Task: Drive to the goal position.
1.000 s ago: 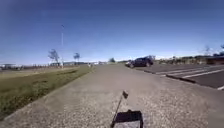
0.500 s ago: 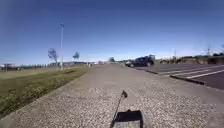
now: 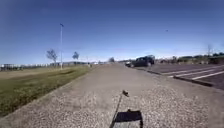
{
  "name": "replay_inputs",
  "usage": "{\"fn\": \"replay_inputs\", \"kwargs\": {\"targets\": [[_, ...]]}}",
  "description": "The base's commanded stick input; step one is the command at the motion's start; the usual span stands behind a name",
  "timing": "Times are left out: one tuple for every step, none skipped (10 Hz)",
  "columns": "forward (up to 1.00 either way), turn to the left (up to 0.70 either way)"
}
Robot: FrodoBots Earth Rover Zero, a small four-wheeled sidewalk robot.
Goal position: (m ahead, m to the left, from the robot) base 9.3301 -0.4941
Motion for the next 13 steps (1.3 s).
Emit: {"fn": "replay_inputs", "kwargs": {"targets": [[0.7,0.0],[0.7,0.0],[0.7,0.0],[0.7,0.0],[0.7,0.0],[0.7,0.0],[0.7,0.0],[0.7,0.0],[0.7,0.0],[0.7,0.0],[0.7,0.0],[0.7,0.0],[0.7,0.0]]}}
